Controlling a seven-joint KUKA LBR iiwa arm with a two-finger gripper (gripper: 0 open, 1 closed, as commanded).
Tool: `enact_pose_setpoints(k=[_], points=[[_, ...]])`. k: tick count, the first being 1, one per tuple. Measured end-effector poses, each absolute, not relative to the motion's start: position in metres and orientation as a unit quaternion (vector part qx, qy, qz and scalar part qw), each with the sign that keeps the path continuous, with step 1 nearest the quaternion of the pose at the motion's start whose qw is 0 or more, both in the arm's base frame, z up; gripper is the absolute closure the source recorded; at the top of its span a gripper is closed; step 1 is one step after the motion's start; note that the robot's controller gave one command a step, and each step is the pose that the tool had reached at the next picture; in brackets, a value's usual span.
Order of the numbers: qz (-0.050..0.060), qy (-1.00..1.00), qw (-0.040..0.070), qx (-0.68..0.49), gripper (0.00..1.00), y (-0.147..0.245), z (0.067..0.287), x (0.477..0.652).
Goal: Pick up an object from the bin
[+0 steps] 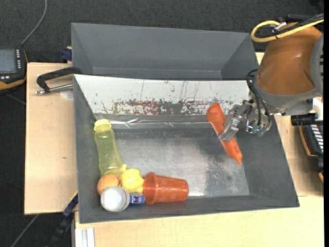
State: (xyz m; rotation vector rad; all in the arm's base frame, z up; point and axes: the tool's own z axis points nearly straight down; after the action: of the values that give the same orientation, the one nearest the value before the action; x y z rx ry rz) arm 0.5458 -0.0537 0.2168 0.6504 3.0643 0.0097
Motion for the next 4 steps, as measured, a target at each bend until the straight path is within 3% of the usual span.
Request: enact_pose_setpoints(k=[1, 2, 3, 4], points=[[0.003, 0.994, 0.007, 0.105, 1.0, -0.046, 0.188, 0.558], [0.003, 0.994, 0.007, 0.105, 1.0, -0.046, 0.188, 0.558], [0.003, 0.995, 0.008, 0.104, 1.0, -0.045, 0.167, 0.56], [0.003, 0.995, 0.008, 0.098, 1.0, -0.047, 0.165, 0.556]])
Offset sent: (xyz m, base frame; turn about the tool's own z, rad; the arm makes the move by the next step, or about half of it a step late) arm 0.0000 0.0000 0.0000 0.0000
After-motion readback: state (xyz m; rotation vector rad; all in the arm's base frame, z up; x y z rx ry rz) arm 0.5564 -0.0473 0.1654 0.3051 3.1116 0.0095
